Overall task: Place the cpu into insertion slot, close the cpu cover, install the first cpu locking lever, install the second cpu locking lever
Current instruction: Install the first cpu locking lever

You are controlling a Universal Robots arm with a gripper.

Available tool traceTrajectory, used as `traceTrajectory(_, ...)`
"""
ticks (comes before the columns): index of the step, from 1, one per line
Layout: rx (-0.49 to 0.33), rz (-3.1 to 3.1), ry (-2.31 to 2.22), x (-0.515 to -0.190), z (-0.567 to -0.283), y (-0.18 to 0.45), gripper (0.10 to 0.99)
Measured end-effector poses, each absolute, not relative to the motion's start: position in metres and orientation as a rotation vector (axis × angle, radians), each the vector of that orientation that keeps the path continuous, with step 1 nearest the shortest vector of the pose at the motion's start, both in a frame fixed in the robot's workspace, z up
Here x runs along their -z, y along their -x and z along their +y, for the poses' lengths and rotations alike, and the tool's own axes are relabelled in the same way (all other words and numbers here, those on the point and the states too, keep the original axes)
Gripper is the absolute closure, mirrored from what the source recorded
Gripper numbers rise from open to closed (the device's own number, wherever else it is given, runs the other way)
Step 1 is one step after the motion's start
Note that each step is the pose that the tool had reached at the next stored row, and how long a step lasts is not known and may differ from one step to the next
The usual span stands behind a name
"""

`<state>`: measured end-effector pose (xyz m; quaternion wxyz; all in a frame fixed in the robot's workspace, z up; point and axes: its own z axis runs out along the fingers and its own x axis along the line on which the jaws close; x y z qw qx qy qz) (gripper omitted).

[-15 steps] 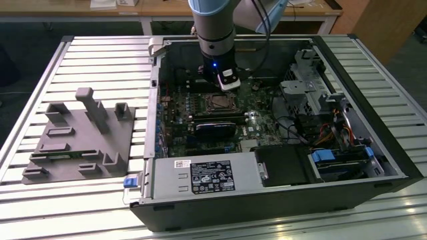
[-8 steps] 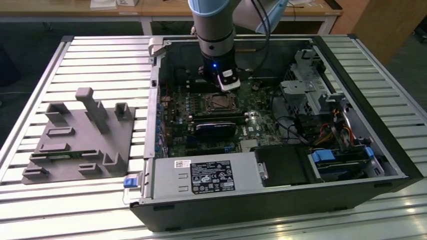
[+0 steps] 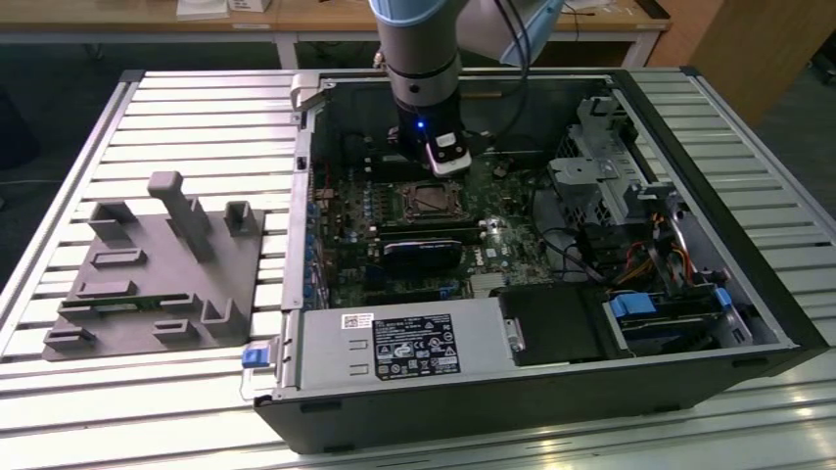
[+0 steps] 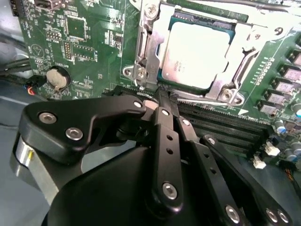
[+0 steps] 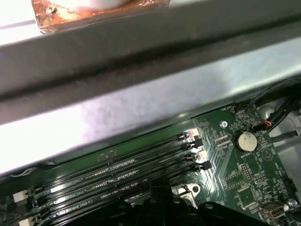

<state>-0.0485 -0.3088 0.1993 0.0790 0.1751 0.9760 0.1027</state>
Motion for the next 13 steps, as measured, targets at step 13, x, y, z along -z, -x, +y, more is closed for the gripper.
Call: traceTrajectory(13,-0.330,2.918,-0.526,-0.2069,-0.3076,0.0565,0.980)
